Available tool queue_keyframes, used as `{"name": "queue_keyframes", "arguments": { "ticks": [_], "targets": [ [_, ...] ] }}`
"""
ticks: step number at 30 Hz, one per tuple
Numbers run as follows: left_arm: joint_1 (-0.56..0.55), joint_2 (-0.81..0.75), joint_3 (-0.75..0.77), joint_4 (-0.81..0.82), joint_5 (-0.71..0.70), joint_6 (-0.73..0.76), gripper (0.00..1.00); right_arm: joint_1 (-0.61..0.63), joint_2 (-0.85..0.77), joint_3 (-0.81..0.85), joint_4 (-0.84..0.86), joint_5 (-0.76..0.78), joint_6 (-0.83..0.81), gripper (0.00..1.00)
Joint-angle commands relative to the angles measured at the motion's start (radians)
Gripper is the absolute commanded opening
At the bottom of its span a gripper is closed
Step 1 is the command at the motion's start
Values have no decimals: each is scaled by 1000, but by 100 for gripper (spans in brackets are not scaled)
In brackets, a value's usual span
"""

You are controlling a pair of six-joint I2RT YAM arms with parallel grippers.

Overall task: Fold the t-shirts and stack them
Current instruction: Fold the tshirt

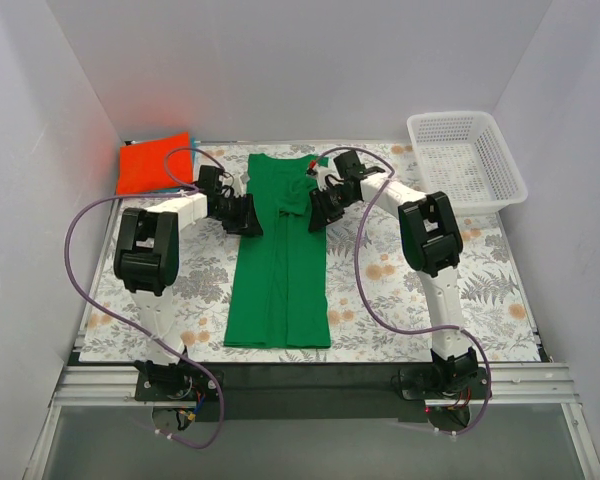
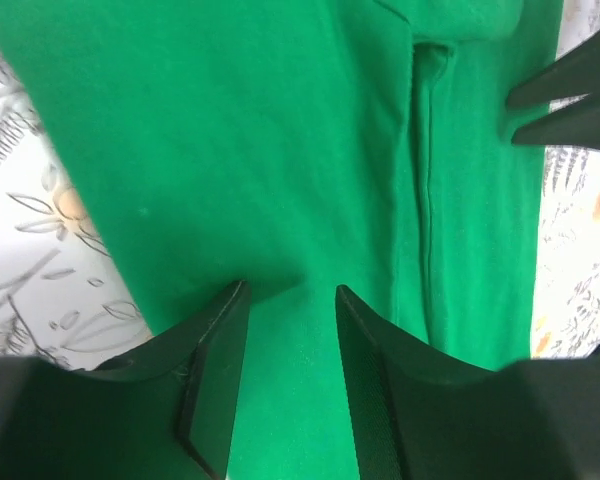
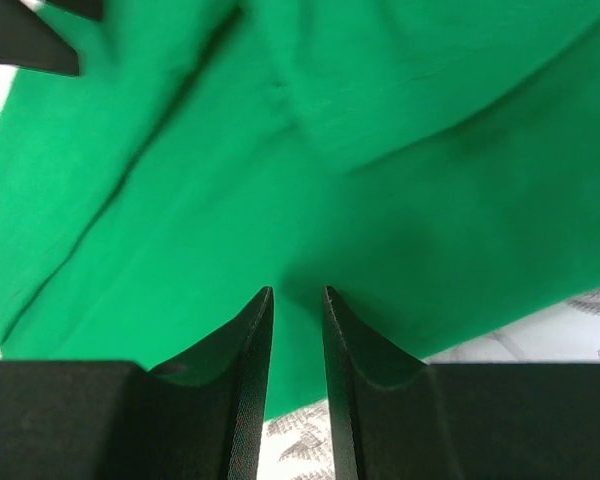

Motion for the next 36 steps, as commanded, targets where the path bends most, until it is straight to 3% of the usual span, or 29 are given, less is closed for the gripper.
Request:
{"name": "queue_keyframes", "arguments": {
  "ticks": [1,13,19,21,27,34,36],
  "targets": [
    [-1,40,58,34,-46,8,38,-12,47,72,55,57,24,33],
    [3,203,244,50,-86,-30,37,-93,153,212,85,111,40,33],
    [6,202,295,39,-56,-49,44,-104,134,278,85,96,-3,48],
    [8,153,307,21,-27,-34,54,-104,77,258,82,55,-17,56],
    [40,-175,193,17,87,81,89,-92,-225,123,-16,-8,-171,62],
    [98,-568,-119,74,168,244,91,62,-541,-153,-212,162,-411,64],
    [103,-628,-171,45,162,278,97,140,-635,-292,-220,205,-425,63]
  ]
}}
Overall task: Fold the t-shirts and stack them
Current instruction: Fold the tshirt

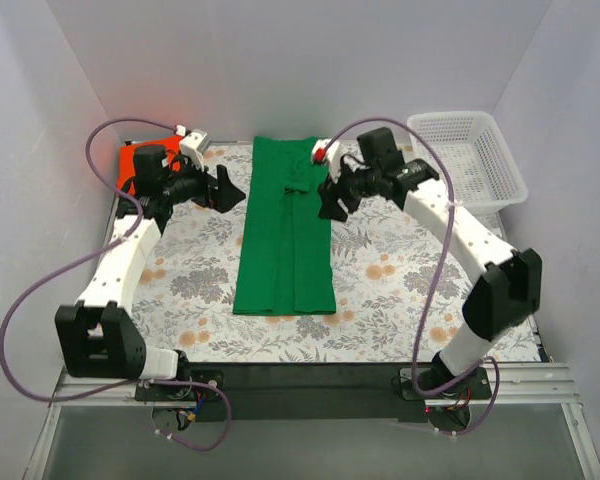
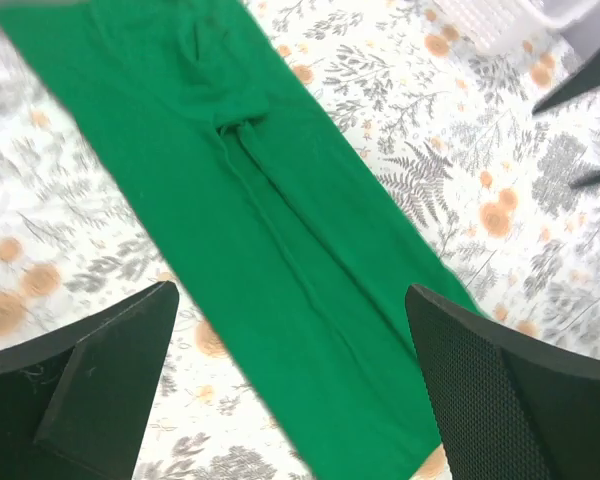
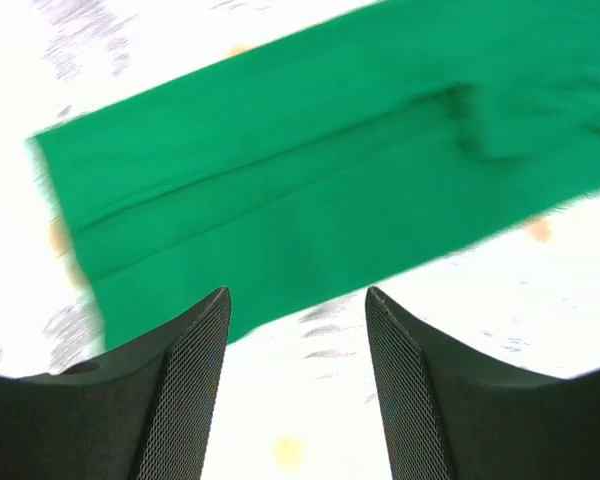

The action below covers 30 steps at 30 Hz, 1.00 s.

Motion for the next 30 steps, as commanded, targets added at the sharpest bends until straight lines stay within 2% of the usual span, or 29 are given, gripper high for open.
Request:
{"name": "queue_keyframes", "arguments": {
  "ticks": [1,4,6,9,12,15,22,30],
  "targets": [
    [-3,-101,-137,-84,60,191,98,130,-82,-179,-122,87,-113,63],
    [-3,-207,-269,-189,157,319,95,251,-168,-331,-113,156,-133,62],
    [-3,-299,-343,-228,217,481,95,320,-199,-406,-97,194,-133,61],
    [-8,-436,-507,-247,267,644,95,390,-223,-479,-30,232,-121,59],
    [-23,-524,-625,-239,274,750,92,447,-233,-585,62,272,-113,56],
    [-60,-541,-713,-242,243,875,87,471,-227,-662,155,305,-101,51],
    [-121,-498,-801,-164,176,959,76,477,-234,-728,262,317,-113,50],
    [-189,-436,-830,-92,116,991,71,503,-202,-754,303,306,-121,50]
  ]
}}
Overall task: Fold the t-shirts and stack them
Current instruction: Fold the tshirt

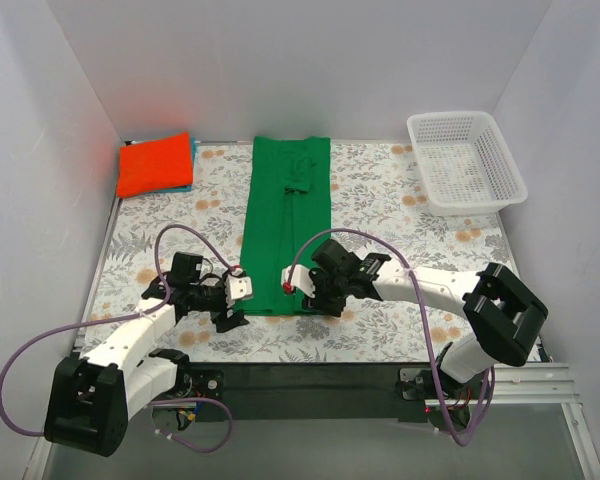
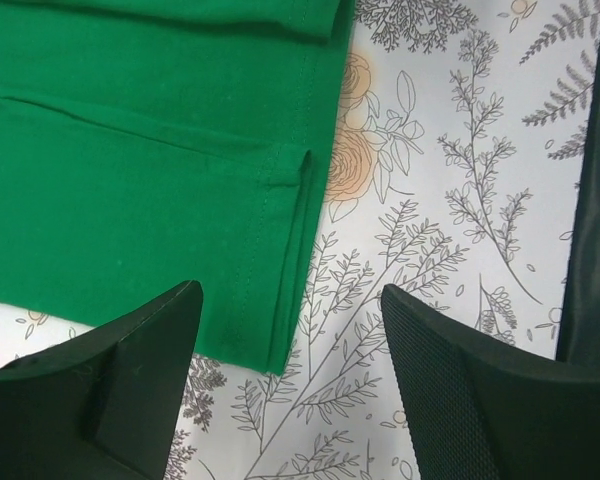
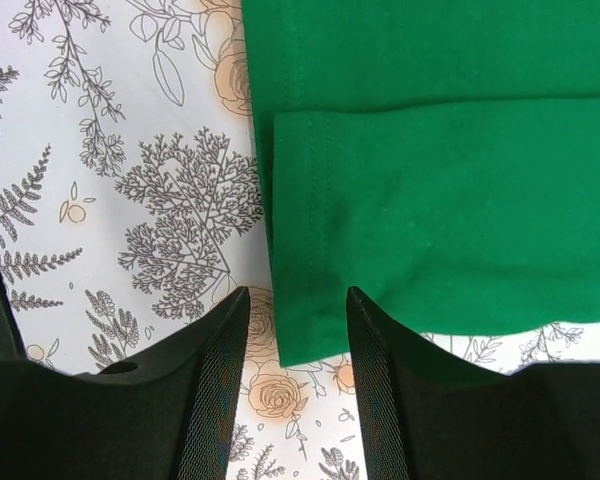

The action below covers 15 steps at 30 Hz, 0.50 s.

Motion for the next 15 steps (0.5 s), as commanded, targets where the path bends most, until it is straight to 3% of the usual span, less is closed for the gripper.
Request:
{"name": "queue_keyframes", "arguments": {
  "ticks": [1,11,12,15],
  "targets": [
    [-28,21,-13,76,-34,52,70,20,-1,-23,65,-6,-19,50],
    [-89,112,-43,143,-156,102,54,23,91,-98,118,2,-52,47],
    [-94,124,-70,144,-194,151,42,23,108,-124,127,14,-58,44],
    [-97,139,-58,141,-209,136,15,23,137,-140,135,77,-55,13]
  ]
}}
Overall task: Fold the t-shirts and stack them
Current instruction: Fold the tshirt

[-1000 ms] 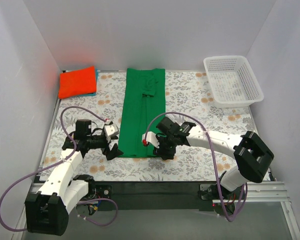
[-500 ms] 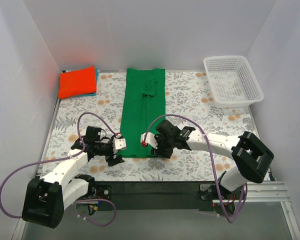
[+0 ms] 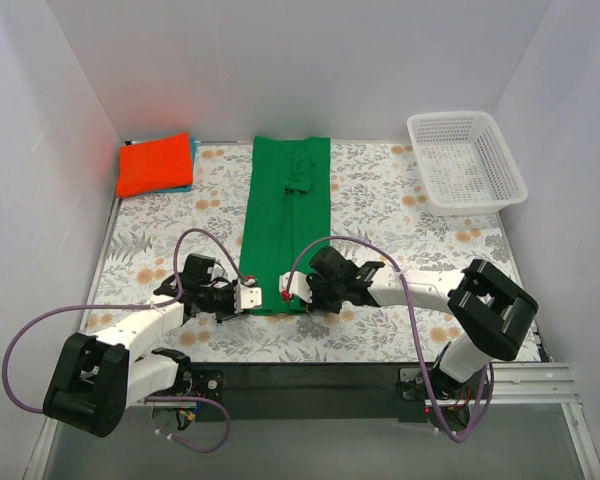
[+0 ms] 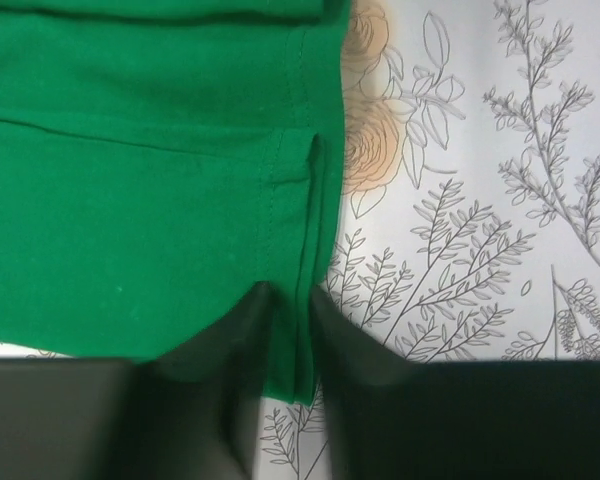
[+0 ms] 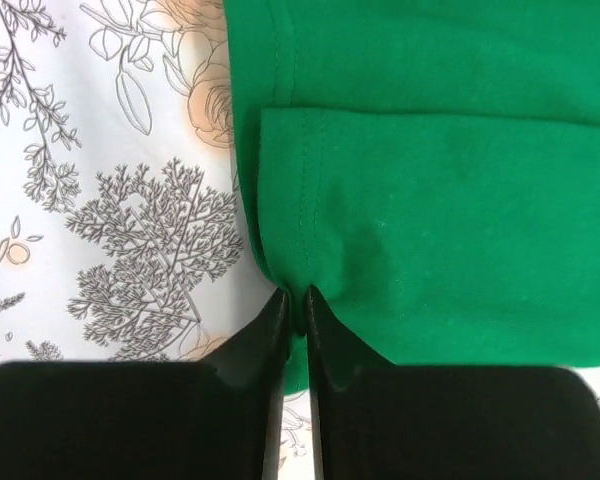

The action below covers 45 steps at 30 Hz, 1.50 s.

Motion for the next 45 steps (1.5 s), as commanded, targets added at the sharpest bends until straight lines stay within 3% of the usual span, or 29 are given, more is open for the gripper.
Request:
{"name": "queue_keyframes", "arguments": {
  "ticks": [1,3,9,14,20,32,45],
  "targets": [
    [-6,26,-2,-21,-73,21,8,6,84,-51,-50,97,-8,2],
    [-6,12,27,-44,-53,17,1,6,67,-22,-90,120,-5,1],
    [-7,-34,168,-226,51,-1,0,8,-62,140,-291,32,-45,1],
    [-32,-118,190,-384,81,40,0,40,-152,58,-314,-44,-45,1],
    [-21,-85,260,-337,56,-61,0,-8,-171,104,-314,-19,-95,1],
    [77,323,584,-125,114,-59,0,-231,32,386,-328,-39,-300,1],
    [174,742,953,-41,148,0,0,-416,363,789,-343,-48,-468,1]
  ]
}}
